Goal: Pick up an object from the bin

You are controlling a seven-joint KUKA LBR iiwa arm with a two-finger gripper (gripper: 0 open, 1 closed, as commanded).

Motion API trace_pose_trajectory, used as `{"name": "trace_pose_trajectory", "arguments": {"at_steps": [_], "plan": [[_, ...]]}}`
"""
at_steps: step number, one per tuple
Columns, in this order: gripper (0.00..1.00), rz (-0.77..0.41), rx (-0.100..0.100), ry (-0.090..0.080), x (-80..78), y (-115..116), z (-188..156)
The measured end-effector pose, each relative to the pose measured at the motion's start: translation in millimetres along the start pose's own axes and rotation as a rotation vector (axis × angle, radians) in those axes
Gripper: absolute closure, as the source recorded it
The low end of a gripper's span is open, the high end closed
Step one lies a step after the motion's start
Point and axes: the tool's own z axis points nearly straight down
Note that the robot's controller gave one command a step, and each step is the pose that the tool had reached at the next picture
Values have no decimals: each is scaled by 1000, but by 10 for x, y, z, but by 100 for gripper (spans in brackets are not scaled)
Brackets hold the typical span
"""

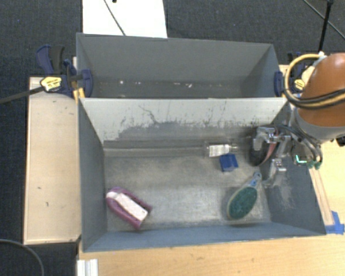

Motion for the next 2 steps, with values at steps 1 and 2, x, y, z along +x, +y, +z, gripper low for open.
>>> {"name": "trace_pose_trajectory", "arguments": {"at_steps": [1, 2], "plan": [[0, -384, 3, -4, 242, 227, 1034], [100, -388, 2, -8, 227, 237, 1014]]}}
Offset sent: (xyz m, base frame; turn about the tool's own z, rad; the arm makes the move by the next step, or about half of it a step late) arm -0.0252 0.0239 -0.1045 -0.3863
